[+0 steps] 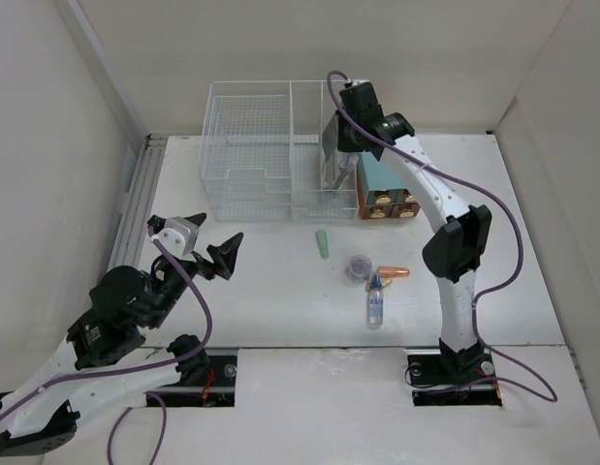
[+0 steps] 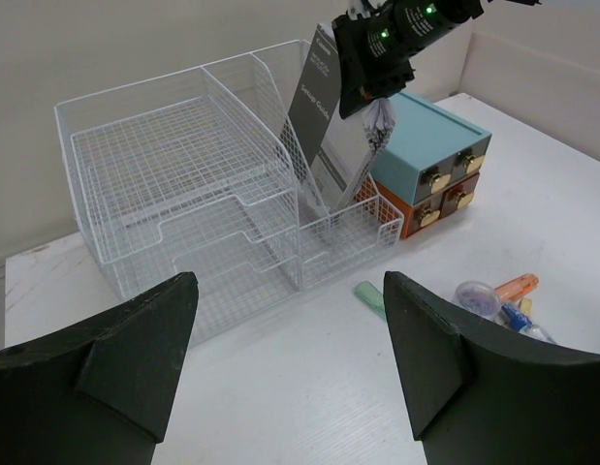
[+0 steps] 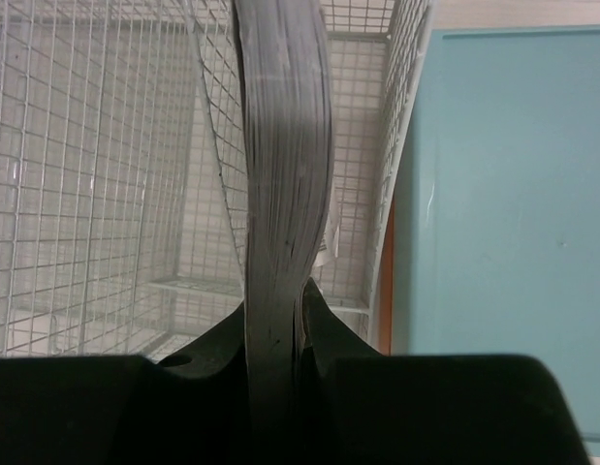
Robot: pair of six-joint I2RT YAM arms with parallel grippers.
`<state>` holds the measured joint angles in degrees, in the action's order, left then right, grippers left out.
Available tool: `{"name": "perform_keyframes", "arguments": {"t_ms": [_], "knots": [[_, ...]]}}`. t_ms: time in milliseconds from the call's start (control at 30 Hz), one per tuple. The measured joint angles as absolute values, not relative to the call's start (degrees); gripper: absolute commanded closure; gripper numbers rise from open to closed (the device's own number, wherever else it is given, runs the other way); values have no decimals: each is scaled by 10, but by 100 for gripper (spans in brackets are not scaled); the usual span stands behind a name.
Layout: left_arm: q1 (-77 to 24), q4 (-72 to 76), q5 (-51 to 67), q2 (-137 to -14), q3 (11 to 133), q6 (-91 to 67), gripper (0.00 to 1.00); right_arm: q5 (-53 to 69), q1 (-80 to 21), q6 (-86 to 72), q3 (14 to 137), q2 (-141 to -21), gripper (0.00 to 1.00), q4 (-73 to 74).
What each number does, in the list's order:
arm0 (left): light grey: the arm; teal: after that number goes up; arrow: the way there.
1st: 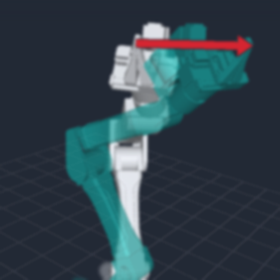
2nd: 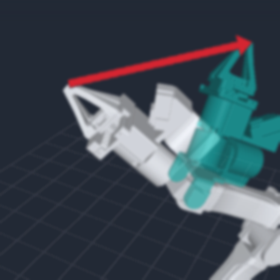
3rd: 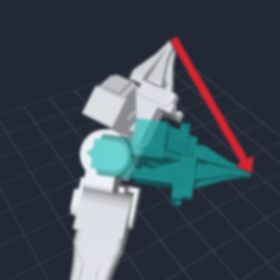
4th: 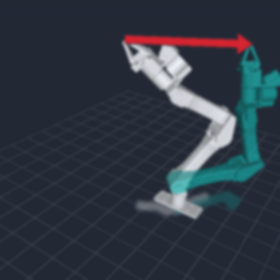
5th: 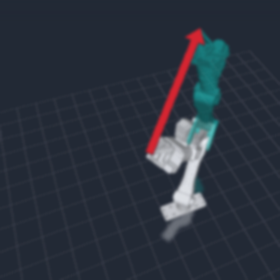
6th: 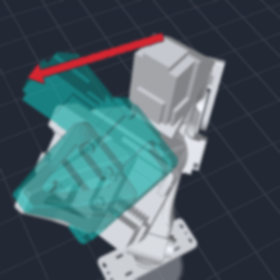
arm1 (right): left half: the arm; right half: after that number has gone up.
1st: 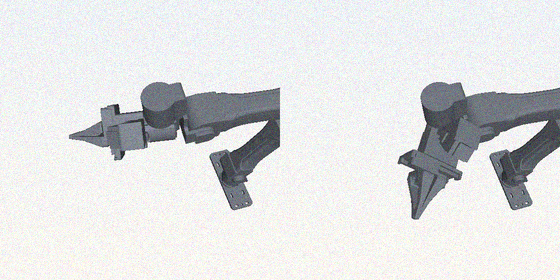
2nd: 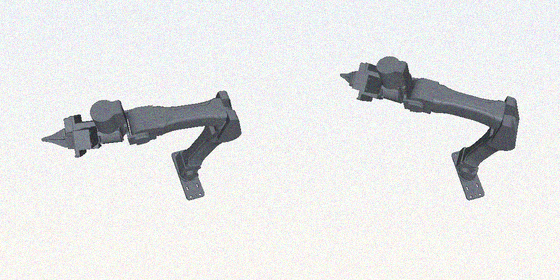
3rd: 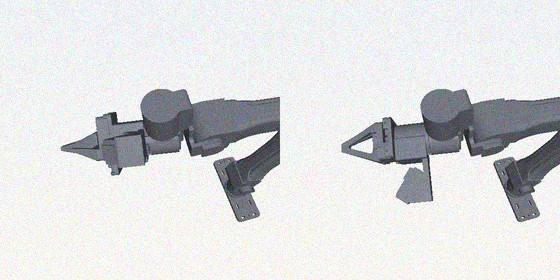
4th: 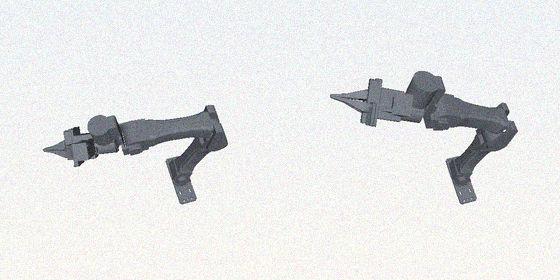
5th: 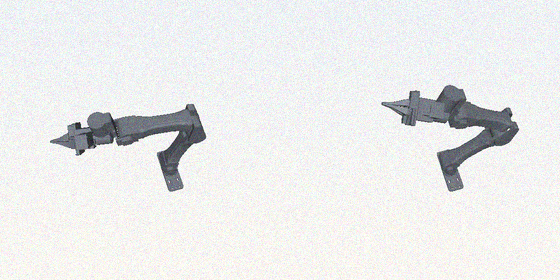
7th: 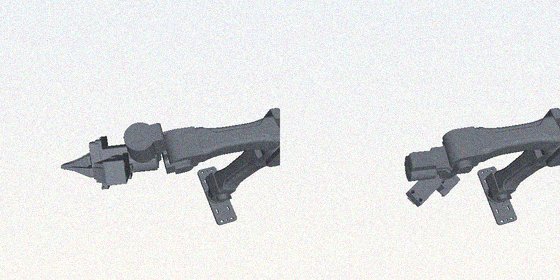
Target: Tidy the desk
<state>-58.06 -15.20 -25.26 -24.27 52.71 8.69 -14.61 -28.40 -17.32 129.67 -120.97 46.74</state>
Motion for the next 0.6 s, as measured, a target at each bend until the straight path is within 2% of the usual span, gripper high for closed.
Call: {"name": "perform_keyframes", "arguments": {"t_ms": [167, 233, 267, 367, 500, 600], "knots": [[-581, -149, -253, -243, 521, 91, 25, -131, -282, -167, 1312, -1224, 98, 478], [-581, -148, -252, -243, 521, 92, 25, -123, -279, -166, 1317, -1226, 88, 481], [-581, -148, -252, -243, 521, 92, 25, -117, -277, -164, 1320, -1227, 70, 483], [-581, -148, -252, -243, 520, 92, 25, -96, -270, -158, 1336, -1232, 40, 479], [-581, -147, -252, -246, 517, 92, 25, -74, -269, -140, 1360, -1232, 22, 457], [-581, -147, -253, -247, 513, 92, 25, -61, -269, -124, 1372, -1232, 19, 439]]}}
